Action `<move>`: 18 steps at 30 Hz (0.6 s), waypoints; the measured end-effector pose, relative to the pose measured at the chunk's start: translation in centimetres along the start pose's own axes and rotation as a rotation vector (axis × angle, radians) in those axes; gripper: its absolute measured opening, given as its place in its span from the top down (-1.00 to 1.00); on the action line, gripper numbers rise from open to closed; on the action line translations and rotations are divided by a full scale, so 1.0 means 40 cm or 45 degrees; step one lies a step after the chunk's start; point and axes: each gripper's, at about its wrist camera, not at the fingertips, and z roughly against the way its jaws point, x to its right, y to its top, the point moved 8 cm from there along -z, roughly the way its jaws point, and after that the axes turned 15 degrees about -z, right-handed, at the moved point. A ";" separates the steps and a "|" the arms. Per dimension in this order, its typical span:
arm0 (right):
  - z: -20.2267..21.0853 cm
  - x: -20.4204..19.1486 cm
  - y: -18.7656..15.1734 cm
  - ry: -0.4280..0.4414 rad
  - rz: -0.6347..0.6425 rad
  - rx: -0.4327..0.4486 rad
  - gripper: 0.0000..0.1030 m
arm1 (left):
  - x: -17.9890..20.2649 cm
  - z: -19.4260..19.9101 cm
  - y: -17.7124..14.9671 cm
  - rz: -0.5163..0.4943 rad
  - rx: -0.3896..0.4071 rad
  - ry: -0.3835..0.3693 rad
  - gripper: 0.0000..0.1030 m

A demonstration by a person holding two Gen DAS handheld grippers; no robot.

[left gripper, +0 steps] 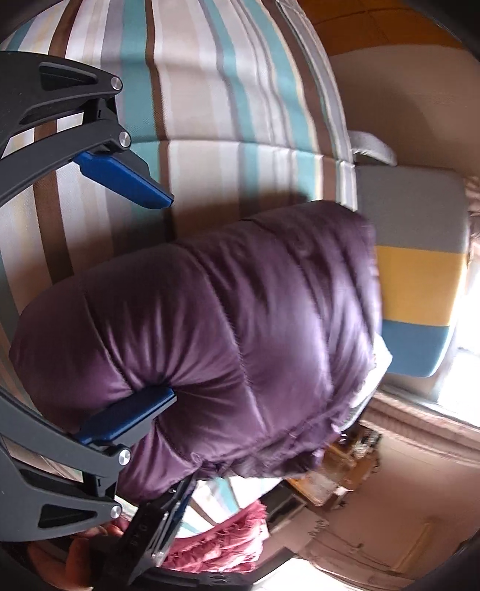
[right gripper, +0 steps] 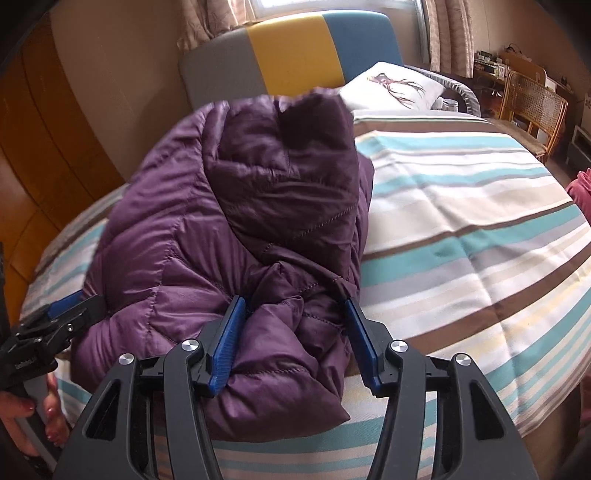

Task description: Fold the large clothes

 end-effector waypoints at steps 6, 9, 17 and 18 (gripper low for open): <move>0.014 0.005 0.013 0.043 -0.043 -0.019 -0.11 | -0.012 0.009 -0.001 0.048 0.016 -0.043 -0.88; 0.042 0.014 0.035 0.107 -0.095 0.003 -0.36 | -0.015 0.040 0.019 0.018 0.067 -0.020 -0.86; 0.044 0.039 0.069 0.160 -0.242 -0.038 -0.53 | -0.088 0.050 0.034 0.144 0.087 -0.020 -0.88; 0.039 0.039 0.075 0.157 -0.235 -0.038 -0.53 | -0.090 0.049 0.034 0.153 0.083 -0.025 -0.88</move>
